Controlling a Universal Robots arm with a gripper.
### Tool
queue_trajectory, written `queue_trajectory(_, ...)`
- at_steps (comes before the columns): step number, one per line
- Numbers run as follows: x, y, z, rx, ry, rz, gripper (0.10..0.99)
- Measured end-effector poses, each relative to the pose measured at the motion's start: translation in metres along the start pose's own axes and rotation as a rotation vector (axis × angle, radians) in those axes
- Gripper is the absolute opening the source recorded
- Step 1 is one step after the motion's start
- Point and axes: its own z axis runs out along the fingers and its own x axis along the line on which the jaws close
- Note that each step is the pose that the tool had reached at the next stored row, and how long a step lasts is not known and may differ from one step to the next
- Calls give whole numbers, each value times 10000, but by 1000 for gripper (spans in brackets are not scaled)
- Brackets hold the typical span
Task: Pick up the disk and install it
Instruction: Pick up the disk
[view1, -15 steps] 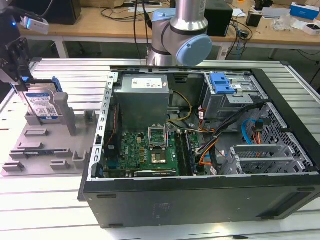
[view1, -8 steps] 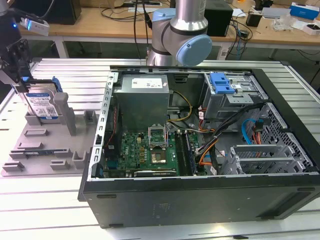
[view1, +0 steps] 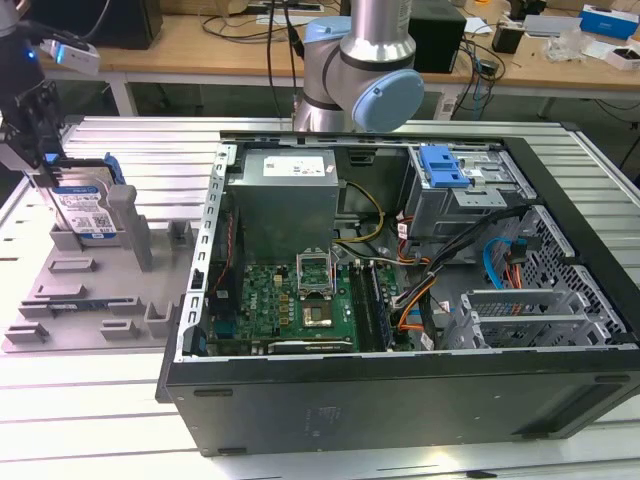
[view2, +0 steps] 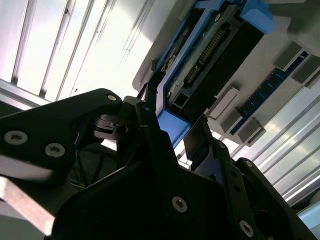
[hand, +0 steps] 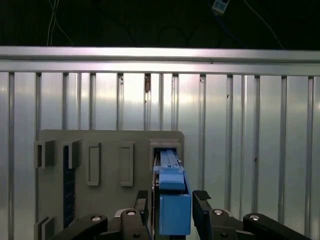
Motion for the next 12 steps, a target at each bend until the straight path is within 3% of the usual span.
queue_trajectory(9, -1, 0, 49, -2, 1, 0, 482)
queue_trajectory(11, -1, 0, 53, -2, 2, 0, 400)
queue_trajectory(12, -1, 1, 55, -3, 2, 1, 400)
